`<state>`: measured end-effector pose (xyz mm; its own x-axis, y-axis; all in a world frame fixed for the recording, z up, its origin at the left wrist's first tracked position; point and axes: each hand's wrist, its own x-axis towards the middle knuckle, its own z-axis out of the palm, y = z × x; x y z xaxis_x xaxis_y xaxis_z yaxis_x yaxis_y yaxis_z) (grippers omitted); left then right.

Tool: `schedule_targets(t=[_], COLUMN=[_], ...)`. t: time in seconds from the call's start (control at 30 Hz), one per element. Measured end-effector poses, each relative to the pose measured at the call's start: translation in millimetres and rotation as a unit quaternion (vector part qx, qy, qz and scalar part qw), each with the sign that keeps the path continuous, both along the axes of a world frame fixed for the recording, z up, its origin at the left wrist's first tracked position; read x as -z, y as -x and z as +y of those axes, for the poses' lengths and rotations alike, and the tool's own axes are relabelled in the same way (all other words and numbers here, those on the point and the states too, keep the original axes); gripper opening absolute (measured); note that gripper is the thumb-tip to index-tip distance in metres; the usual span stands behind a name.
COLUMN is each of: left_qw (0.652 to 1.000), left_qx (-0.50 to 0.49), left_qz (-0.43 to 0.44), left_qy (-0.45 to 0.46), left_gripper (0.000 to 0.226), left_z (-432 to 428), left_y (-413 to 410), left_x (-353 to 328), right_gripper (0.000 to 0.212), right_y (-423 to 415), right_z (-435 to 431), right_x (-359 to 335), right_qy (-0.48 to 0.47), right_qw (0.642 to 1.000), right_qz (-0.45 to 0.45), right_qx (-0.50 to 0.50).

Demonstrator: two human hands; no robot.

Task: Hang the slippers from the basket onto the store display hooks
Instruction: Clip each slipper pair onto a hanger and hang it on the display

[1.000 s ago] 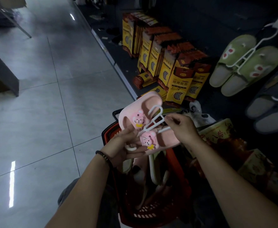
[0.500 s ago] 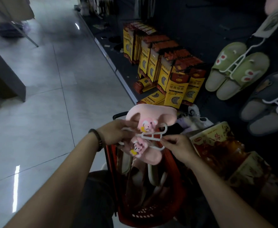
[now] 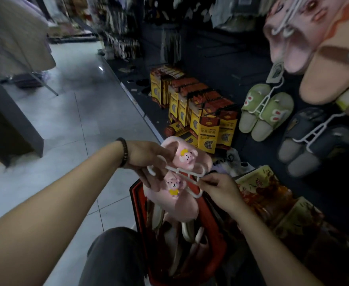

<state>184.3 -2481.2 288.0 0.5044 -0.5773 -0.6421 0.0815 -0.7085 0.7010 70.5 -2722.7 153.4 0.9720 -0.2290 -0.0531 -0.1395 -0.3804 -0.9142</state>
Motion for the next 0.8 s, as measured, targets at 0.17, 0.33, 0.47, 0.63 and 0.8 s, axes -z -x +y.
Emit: schedule_targets(t=[0.17,0.33,0.47,0.63,0.8], left_qw=[0.991,0.978,0.978,0.98,0.92], left_qx=[0.102,0.146,0.141,0.112,0.131], left_qz=[-0.056,-0.084,-0.093,-0.139,-0.355], left_qy=[-0.07,-0.127,-0.125,-0.085,-0.099], left_gripper=[0.043,0.052,0.052,0.035,0.018], left_z=[-23.2,-40.6,-41.4,-40.0,-38.7], left_y=[11.0,18.7,20.0,28.7,20.9], left_x=[-52.9,-72.2,-75.7,-80.3,-77.3], right_gripper=[0.019,0.033,0.037,0.032,0.027], right_y=[2.1,5.7,5.2,1.4,-0.3], right_z=[11.2,22.9,20.6,8.8,-8.5], right_x=[-56.2,-78.5,-73.7,-69.0,-69.8], right_qy=[-0.255,-0.361,-0.368,-0.32,-0.278], right_qw=[0.961,0.929,0.925,0.94,0.948], right_qz=[0.002,0.037,0.048,0.051,0.058], right_qx=[0.111,0.078,0.085,0.109,0.142])
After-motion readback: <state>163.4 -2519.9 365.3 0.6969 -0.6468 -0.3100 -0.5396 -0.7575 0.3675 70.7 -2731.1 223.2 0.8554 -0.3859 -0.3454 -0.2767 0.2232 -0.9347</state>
